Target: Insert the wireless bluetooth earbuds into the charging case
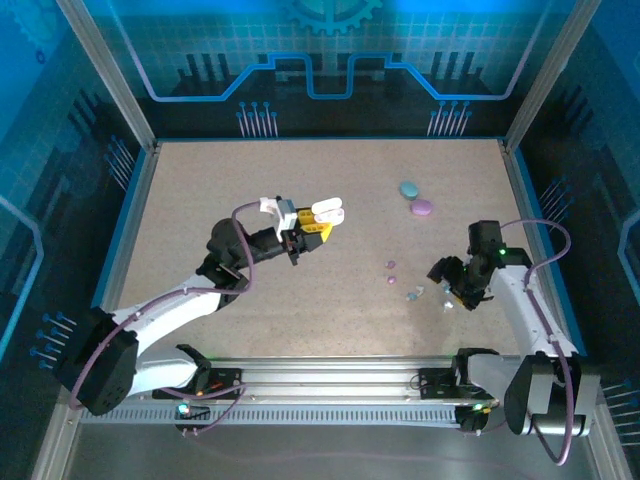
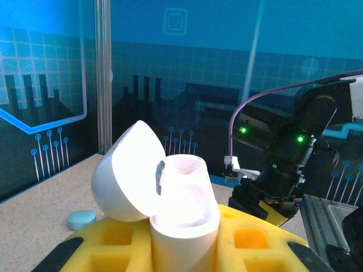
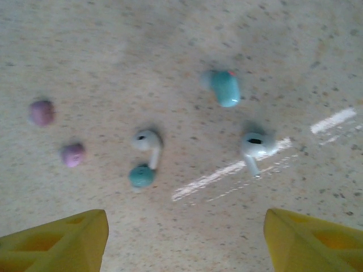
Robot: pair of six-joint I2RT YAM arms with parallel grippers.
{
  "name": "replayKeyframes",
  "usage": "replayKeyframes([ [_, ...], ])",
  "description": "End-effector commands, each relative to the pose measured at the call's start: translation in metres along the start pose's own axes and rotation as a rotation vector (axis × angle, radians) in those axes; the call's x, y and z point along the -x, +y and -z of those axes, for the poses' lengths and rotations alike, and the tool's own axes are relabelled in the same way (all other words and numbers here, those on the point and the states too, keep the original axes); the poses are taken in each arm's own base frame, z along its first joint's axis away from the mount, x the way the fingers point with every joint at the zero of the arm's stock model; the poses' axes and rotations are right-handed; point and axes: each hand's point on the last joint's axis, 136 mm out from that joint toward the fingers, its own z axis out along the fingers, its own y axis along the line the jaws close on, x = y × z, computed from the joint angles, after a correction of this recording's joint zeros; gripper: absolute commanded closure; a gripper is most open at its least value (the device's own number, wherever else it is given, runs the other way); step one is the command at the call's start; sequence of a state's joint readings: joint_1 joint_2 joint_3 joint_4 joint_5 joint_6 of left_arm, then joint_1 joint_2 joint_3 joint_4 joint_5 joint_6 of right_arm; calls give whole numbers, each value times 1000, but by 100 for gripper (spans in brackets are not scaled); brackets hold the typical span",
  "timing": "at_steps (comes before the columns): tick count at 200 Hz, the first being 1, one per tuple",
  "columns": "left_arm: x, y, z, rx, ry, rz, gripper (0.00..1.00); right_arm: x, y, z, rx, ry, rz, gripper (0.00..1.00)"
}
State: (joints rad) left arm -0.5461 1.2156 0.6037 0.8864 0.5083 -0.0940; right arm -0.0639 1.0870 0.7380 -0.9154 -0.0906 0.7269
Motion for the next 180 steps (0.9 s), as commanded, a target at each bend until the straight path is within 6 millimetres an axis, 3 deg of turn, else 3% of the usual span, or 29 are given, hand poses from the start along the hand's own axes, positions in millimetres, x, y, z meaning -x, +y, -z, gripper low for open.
replayKeyframes([
  [1, 9, -5, 5, 3, -27, -49, 79, 6, -15, -7, -54, -34, -56, 27],
  [22, 8, -6, 7, 5, -22, -53, 79, 9, -18, -11, -71, -44, -44, 32],
  [42, 8, -5, 8, 8, -20, -57, 79, 7, 0, -16, 7, 10, 35, 35],
  [67, 8, -5, 8, 14, -18, -61, 79, 8, -9, -19, -70, 29, 52, 37],
  [94, 8, -5, 10, 19, -14, -63, 78, 10, -34, -20, -177, -11, 9, 37],
  [180, 4, -3, 8, 19, -3, -54, 78, 7, -40, -48, -180, 85, 4, 46],
])
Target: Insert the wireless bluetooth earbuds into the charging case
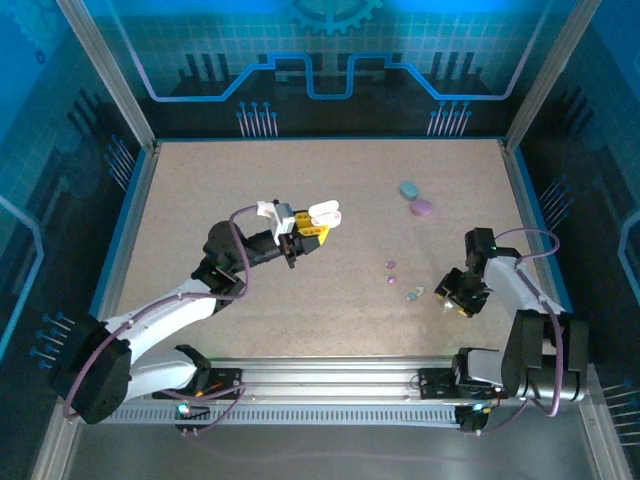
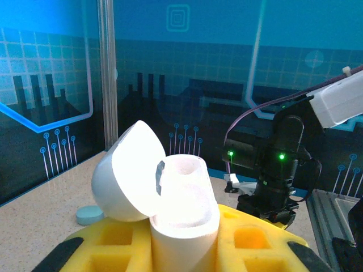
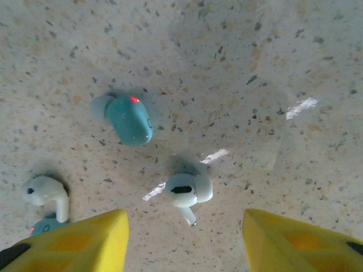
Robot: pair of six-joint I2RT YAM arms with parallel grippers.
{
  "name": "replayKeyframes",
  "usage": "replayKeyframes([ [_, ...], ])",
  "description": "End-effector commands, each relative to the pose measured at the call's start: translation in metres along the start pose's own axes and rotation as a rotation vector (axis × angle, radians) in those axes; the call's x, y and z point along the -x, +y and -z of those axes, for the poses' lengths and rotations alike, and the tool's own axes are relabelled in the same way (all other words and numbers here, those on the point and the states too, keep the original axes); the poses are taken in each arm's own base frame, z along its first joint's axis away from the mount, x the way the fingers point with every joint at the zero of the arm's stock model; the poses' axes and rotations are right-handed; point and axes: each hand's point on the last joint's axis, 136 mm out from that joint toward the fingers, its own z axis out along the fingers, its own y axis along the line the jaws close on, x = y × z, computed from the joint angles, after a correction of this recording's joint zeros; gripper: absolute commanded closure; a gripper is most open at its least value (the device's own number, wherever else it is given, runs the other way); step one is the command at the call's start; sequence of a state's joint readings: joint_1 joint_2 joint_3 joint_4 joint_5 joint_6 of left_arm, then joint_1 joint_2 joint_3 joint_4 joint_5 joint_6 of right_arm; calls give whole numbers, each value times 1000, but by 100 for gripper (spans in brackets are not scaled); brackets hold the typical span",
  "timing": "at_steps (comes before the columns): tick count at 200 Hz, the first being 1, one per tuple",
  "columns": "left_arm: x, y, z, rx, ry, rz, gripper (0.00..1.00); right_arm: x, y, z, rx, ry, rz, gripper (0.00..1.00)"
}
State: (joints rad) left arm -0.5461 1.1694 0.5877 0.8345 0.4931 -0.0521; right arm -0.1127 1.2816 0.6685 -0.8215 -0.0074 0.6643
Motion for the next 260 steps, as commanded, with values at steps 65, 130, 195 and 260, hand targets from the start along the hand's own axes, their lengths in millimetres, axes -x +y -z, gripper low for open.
replayKeyframes([
  [65, 3, -1, 1, 2, -13, -22, 78, 4, 0, -10, -56, 25, 73, 53],
  [130, 3, -2, 2, 2, -14, -21, 78, 7, 1, -12, -88, 27, 115, 60],
  [195, 2, 0, 0, 1, -12, -16, 78, 9, 2, -12, -89, 21, 128, 62],
  [260, 3, -1, 0, 0, -11, -18, 79, 3, 2, -25, -84, 59, 117, 66],
])
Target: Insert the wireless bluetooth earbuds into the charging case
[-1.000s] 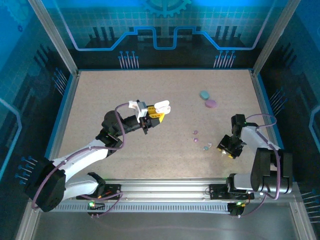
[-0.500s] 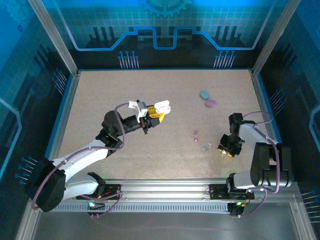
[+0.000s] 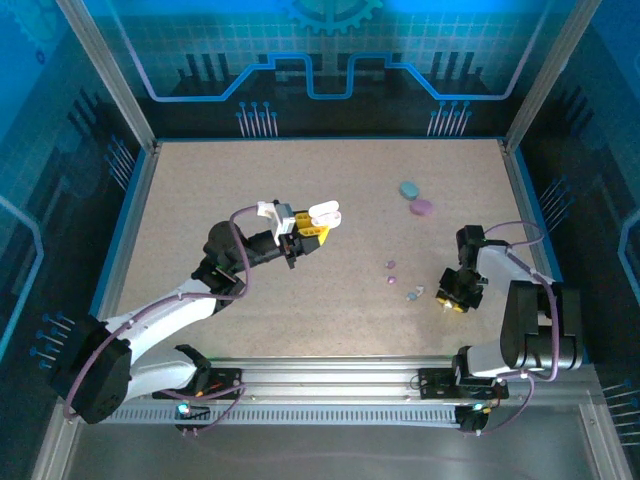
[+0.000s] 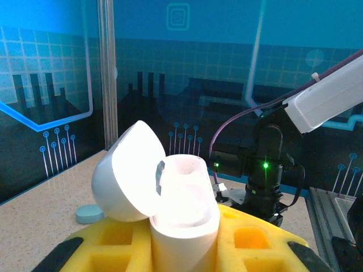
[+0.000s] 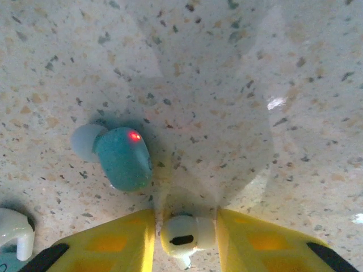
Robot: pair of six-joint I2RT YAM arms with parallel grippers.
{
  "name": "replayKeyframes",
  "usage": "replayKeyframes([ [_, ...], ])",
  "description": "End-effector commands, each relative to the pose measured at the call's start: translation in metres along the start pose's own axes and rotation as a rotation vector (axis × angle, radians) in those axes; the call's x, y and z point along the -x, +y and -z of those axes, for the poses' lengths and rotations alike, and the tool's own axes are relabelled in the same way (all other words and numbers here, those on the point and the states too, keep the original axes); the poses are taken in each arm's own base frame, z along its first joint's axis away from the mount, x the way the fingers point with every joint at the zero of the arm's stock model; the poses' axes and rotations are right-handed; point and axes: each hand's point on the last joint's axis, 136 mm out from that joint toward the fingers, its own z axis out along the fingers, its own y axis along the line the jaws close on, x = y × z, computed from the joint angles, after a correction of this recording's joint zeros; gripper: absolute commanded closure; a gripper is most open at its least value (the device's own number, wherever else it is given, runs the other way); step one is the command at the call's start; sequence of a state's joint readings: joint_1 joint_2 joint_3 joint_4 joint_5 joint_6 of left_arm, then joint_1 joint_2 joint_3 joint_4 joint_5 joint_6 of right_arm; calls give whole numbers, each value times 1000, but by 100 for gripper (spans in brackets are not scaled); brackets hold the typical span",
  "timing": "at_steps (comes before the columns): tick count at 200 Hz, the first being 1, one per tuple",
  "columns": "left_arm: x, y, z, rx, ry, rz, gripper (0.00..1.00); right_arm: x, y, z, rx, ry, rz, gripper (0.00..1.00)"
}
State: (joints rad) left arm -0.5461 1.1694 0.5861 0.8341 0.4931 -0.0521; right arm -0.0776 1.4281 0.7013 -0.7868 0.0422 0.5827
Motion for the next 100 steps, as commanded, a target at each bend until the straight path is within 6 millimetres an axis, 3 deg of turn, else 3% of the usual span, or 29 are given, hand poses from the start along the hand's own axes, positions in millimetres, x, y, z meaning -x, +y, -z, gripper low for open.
replayKeyframes([
  [1, 4, -1, 0, 0, -12, -19, 78, -3, 3, -6, 1, 16, 9, 66],
  [100, 4, 0, 0, 1, -12, -16, 78, -1, 5, -2, 15, -8, 17, 74],
])
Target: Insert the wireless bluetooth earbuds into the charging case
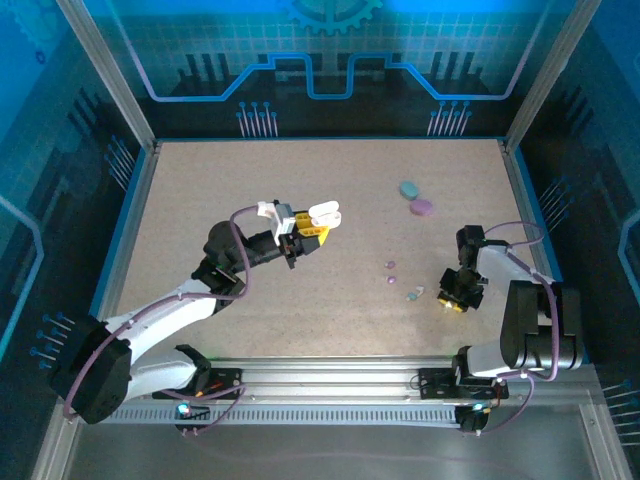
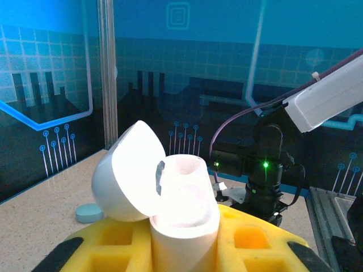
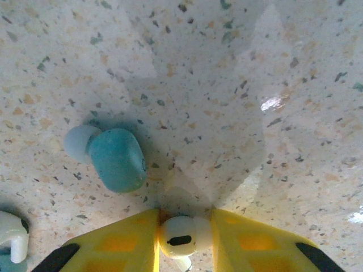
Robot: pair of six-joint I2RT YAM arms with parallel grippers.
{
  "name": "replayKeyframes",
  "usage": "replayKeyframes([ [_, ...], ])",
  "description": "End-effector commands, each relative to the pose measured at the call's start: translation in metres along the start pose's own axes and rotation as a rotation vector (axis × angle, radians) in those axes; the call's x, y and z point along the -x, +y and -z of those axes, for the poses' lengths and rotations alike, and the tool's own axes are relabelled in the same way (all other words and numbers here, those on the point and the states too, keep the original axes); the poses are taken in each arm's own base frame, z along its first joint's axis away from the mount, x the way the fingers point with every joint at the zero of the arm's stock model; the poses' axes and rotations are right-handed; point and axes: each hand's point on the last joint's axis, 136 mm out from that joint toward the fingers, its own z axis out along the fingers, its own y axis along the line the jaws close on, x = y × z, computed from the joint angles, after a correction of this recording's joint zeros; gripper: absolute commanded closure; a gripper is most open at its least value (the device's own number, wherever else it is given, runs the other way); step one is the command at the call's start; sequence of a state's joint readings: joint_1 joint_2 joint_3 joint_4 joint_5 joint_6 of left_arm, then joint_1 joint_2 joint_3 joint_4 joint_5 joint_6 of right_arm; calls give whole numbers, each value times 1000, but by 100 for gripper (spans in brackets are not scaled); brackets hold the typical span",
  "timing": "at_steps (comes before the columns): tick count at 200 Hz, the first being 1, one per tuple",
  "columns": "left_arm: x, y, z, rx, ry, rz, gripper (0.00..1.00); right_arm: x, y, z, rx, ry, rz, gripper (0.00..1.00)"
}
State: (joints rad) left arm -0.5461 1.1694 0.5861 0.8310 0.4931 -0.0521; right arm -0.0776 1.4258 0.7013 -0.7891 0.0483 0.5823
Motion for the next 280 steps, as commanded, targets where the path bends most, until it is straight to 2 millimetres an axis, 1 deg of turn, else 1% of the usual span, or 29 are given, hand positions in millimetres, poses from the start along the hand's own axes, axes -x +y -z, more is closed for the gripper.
replayKeyframes([
  [1, 5, -1, 0, 1, -15, -18, 78, -1, 6, -2, 21, -5, 17, 74],
  [29, 5, 0, 0, 3, -15, -16, 78, -2, 9, 4, 35, -26, 23, 74],
  [45, 3, 1, -1, 6, -11, -13, 78, -4, 14, 11, 58, -42, 35, 74],
  [62, 2, 3, -2, 12, -9, -7, 78, -7, 25, 25, 112, -76, 57, 74],
  [72, 0, 5, -4, 19, -7, 6, 78, -7, 36, 39, 164, -118, 83, 74],
  [80, -1, 7, -5, 24, -8, 15, 78, -6, 48, 53, 215, -165, 113, 73],
  [96, -4, 13, -9, 37, -19, 42, 78, -2, 70, 88, 310, -294, 159, 73],
  [117, -9, 19, -16, 56, -32, 73, 78, 1, 99, 141, 460, -463, 198, 74],
  [135, -14, 24, -23, 85, -36, 87, 78, -1, 123, 182, 582, -557, 248, 74],
  [139, -16, 26, -25, 92, -35, 92, 78, -2, 129, 190, 606, -571, 261, 74],
  [143, -17, 27, -27, 98, -33, 95, 78, -3, 133, 192, 621, -576, 275, 74],
  [144, -18, 27, -28, 99, -33, 96, 78, -3, 136, 200, 636, -589, 280, 74],
  [146, -18, 27, -29, 100, -32, 97, 78, -3, 139, 208, 653, -604, 287, 74],
  [154, -20, 28, -33, 108, -36, 105, 78, -5, 151, 226, 702, -639, 315, 74],
  [177, -22, 31, -43, 124, -63, 128, 78, -13, 180, 270, 840, -723, 380, 74],
  [200, -23, 30, -53, 141, -87, 133, 78, -24, 205, 304, 961, -777, 434, 74],
  [217, -23, 30, -60, 162, -100, 125, 78, -31, 219, 319, 1023, -792, 453, 74],
  [228, -23, 29, -63, 170, -106, 112, 78, -35, 226, 326, 1055, -796, 466, 74],
  [253, -23, 25, -69, 173, -116, 86, 79, -44, 240, 333, 1094, -792, 498, 74],
  [280, -23, 20, -74, 177, -115, 57, 78, -52, 252, 334, 1120, -777, 536, 74],
])
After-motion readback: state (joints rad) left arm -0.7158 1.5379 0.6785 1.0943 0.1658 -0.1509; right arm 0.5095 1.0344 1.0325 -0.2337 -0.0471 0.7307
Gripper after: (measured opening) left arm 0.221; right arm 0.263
